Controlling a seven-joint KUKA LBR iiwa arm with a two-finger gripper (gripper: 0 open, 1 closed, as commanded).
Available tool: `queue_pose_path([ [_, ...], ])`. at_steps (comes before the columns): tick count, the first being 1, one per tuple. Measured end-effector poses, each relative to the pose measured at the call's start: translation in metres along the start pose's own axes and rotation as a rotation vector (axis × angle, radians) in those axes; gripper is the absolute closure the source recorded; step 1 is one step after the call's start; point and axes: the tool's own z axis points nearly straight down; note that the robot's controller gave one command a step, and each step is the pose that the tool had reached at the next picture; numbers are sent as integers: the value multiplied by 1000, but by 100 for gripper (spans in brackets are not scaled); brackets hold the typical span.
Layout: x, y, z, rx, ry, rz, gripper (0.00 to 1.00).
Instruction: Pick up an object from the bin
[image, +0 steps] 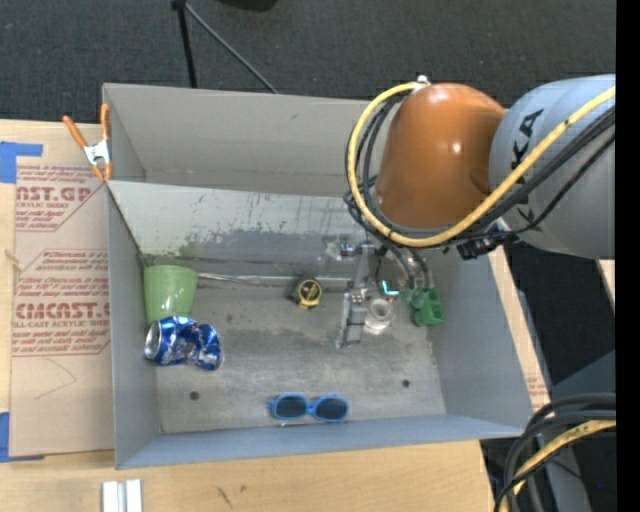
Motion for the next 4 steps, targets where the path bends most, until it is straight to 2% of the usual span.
queue_pose_path([
  [1, 57, 47, 128, 0, 4, 30, 0],
  [2, 56, 5, 169, 0, -8, 114, 0],
  [3, 56, 7, 168, -1, -5, 109, 100],
  [4, 13, 13, 36, -3, -16, 81, 100],
])
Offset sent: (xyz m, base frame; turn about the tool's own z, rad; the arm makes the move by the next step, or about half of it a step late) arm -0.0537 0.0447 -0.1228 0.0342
